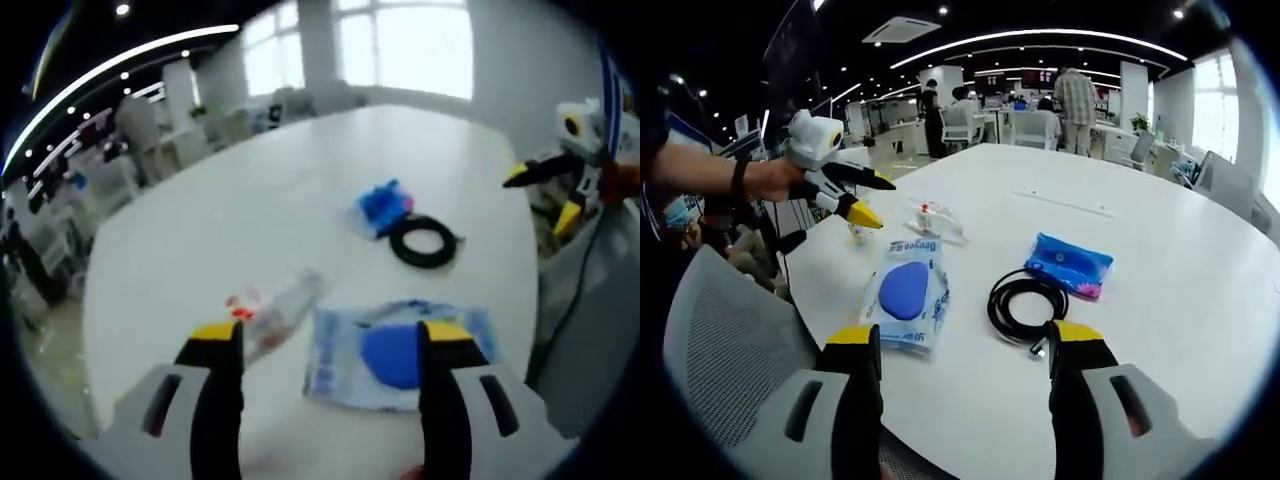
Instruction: Arrange the tabletop items into an orderly group along one side of the table until the central work area is clear of visible clutter.
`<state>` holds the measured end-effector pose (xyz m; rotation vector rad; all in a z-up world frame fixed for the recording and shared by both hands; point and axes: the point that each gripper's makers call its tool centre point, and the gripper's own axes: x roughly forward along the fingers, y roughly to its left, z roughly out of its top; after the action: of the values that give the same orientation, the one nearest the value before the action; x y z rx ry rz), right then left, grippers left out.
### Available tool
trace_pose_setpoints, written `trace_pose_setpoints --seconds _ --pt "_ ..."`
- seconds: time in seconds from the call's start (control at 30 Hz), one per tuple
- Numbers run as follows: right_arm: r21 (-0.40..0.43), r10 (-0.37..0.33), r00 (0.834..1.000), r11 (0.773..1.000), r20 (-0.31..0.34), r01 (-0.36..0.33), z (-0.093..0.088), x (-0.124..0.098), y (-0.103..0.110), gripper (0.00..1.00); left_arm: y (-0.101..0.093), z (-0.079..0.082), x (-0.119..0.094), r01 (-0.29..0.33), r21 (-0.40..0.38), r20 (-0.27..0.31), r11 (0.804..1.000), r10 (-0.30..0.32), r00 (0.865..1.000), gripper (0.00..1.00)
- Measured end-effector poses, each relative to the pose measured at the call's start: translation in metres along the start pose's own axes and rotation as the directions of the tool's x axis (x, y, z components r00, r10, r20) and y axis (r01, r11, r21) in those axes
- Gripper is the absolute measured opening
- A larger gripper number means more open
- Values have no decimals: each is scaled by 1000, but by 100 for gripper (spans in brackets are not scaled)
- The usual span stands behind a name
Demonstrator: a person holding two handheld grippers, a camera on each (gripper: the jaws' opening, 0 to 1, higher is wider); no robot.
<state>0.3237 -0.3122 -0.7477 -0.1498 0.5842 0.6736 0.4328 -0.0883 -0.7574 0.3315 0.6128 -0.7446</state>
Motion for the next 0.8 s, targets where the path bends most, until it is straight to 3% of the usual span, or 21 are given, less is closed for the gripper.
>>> trace_pose_setpoints --seconds 0.5,0.8 --pt "6 -9 1000 1000 -1 9 0 -1 -2 68 33 9 22 34 58 -74 998 -30 997 69" --pt "8 -10 1000 1000 -6 10 -1 -1 -2 68 45 -1 45 74 108 -157 991 -57 986 69"
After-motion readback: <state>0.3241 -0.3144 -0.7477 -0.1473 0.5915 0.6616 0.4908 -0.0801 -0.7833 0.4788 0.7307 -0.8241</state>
